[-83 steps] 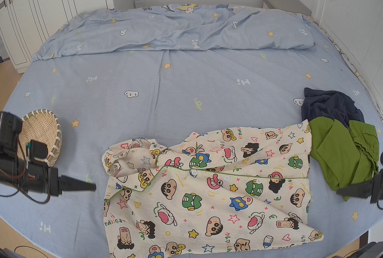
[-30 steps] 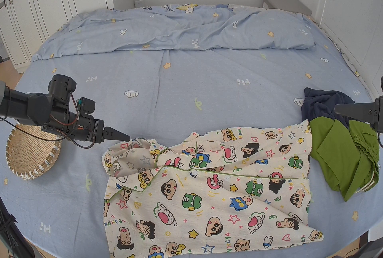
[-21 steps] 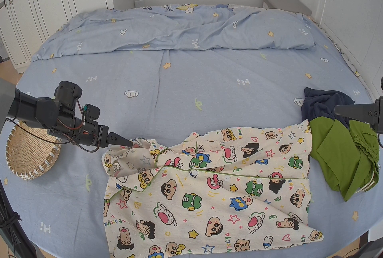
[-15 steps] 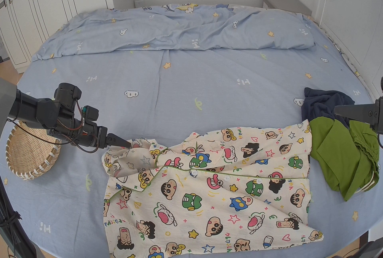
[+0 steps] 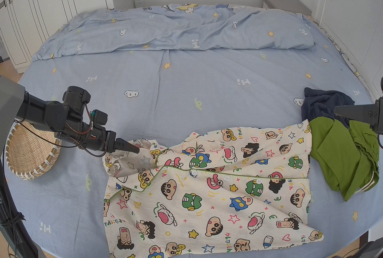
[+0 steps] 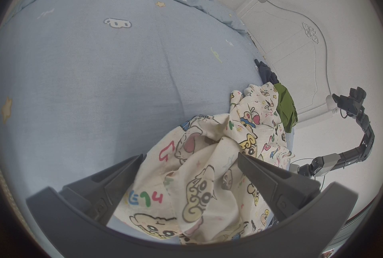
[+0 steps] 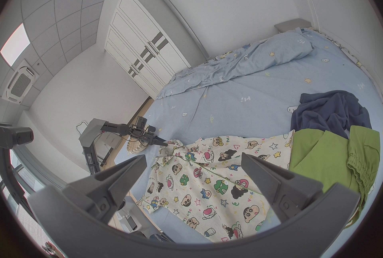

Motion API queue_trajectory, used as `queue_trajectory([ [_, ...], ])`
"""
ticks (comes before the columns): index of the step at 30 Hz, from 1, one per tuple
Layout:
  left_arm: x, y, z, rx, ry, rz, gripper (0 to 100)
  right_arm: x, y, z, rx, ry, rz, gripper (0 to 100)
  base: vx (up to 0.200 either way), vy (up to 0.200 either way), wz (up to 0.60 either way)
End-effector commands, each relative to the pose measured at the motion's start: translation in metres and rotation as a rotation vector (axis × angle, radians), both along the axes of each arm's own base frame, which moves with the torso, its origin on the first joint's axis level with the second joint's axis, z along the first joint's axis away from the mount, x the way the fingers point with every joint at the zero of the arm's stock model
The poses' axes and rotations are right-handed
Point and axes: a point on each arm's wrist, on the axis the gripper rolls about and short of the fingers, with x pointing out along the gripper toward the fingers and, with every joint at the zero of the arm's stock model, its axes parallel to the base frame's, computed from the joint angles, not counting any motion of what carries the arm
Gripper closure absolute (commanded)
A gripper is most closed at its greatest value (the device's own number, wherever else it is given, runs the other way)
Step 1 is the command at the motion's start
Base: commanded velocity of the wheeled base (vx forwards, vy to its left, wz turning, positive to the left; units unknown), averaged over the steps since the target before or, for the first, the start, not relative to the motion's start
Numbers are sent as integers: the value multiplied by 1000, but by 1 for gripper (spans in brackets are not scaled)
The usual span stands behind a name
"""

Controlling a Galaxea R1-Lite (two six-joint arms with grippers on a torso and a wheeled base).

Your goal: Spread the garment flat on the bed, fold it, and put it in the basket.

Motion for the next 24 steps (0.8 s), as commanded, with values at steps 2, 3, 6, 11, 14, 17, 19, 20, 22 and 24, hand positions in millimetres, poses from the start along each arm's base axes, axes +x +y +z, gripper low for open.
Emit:
queue_trajectory([
  [2,12,-5,-13,-6,27,-1,0,0,0,0,0,0,2,0,0,0,0],
  [3,13,-5,-13,-9,29,4,0,0,0,0,0,-2,2,0,0,0,0],
  [6,14,-5,-13,-14,35,13,0,0,0,0,0,-2,0,0,0,0,0],
  [11,14,-5,-10,-20,31,17,0,0,0,1,1,-3,2,0,0,0,0],
  [14,14,-5,-9,-32,43,34,0,0,0,1,2,-4,0,0,0,0,0],
  [17,17,-6,-6,-50,52,59,0,0,0,1,2,-4,0,0,0,0,0],
  [19,17,-6,-6,-50,53,60,0,0,0,1,1,-5,0,0,0,0,0],
  [20,17,-6,-7,-52,55,58,0,0,0,1,1,-5,0,0,0,0,0],
  [22,18,-7,-7,-51,55,56,0,0,0,1,1,-5,0,0,0,0,0],
  [24,18,-8,-7,-52,54,56,100,0,0,1,1,-5,0,0,0,0,0],
])
